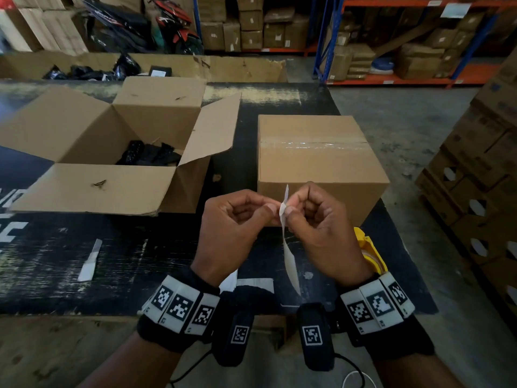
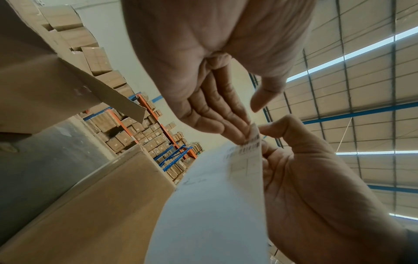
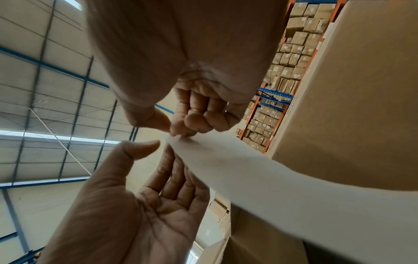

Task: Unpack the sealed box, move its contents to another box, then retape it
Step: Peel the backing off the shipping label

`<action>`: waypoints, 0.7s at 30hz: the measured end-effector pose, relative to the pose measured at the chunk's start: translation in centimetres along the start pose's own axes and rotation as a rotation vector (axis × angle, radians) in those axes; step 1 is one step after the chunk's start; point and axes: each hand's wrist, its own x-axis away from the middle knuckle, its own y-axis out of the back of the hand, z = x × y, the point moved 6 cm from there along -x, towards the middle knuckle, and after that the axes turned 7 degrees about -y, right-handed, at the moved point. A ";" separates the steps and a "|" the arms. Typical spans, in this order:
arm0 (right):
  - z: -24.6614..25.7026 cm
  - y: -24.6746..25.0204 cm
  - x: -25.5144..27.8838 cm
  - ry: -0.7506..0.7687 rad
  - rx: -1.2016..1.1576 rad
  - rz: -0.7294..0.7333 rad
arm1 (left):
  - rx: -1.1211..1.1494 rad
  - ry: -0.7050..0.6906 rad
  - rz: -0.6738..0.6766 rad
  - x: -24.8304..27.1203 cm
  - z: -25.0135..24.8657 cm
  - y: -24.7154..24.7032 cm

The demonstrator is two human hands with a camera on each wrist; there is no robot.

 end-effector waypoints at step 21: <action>-2.1 0.0 0.3 -0.234 -0.121 0.015 | -0.089 0.050 -0.074 0.7 0.5 0.6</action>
